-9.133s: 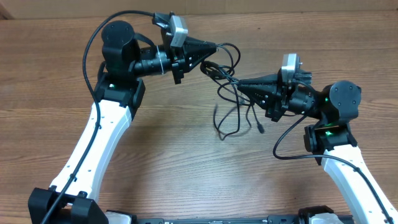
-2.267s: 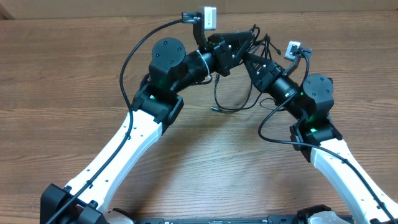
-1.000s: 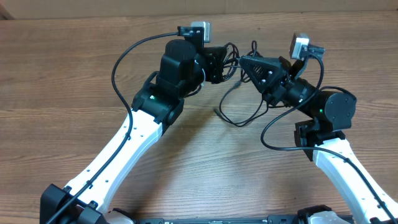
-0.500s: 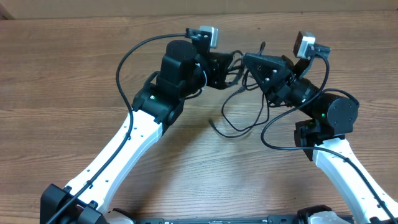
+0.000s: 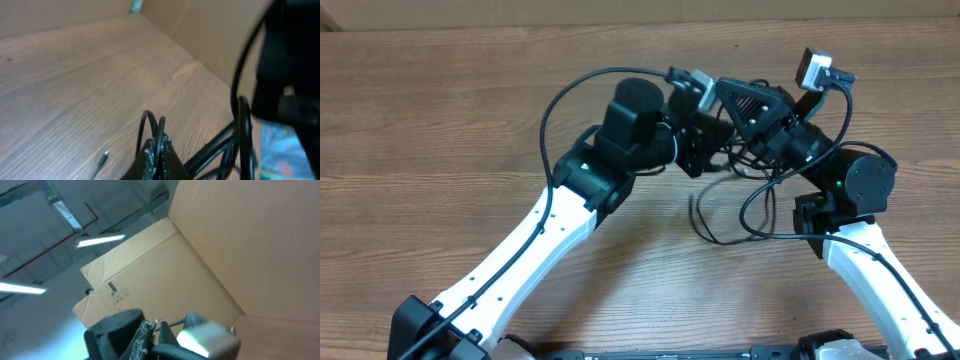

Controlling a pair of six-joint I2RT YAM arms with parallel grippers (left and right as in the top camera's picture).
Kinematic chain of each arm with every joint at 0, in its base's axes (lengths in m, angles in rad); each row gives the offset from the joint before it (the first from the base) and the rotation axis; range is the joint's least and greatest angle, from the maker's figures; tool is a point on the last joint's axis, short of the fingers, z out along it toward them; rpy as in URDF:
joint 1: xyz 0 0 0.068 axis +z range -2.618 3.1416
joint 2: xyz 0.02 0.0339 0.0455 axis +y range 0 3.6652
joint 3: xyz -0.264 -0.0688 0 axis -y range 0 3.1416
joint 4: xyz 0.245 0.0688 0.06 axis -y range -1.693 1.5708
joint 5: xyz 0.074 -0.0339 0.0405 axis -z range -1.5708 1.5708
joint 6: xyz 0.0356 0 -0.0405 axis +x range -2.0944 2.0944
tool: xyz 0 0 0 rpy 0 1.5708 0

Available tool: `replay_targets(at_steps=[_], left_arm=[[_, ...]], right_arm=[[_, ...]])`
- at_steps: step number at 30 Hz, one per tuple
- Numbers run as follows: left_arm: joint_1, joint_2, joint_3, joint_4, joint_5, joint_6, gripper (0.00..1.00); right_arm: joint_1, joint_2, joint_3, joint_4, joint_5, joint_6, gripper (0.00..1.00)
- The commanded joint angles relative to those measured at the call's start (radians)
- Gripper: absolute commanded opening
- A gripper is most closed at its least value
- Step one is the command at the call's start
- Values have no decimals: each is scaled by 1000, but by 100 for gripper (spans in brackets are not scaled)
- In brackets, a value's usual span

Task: Untangle cables

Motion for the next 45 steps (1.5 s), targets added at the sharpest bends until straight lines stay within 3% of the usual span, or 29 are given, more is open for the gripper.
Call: replay_targets(at_steps=[1, 8, 16, 20, 27, 29, 31, 33, 35, 40, 45], left_arm=[[-11, -13, 10, -42, -2, 88, 4], [-6, -13, 10, -127, -83, 130, 4], [44, -13, 10, -225, -294, 105, 4], [90, -13, 10, -203, -162, 101, 4], [148, -13, 10, -190, -172, 97, 4], [167, -13, 10, -169, -172, 71, 4], [188, -14, 10, -136, -172, 44, 4], [214, -16, 11, -84, -169, -1, 4], [243, -24, 11, -9, -116, -30, 4], [286, -34, 11, 174, 106, -30, 4], [310, -34, 11, 312, 210, -63, 4]], right_arm=[[-4, -1, 14, 15, 48, -3, 4], [-5, -1, 14, 17, 112, -3, 4], [-60, -1, 14, 16, 119, -3, 4], [-99, -1, 14, -62, 123, -4, 4], [-153, -1, 14, -213, 121, -4, 4], [-159, -1, 14, -254, 117, -17, 13], [-159, -1, 14, -291, 114, -52, 33], [-159, -1, 14, -333, 106, -76, 60], [-159, -1, 14, -389, 103, -76, 77], [-159, -1, 14, -502, 103, -129, 93], [-159, -1, 14, -563, 57, -187, 98]])
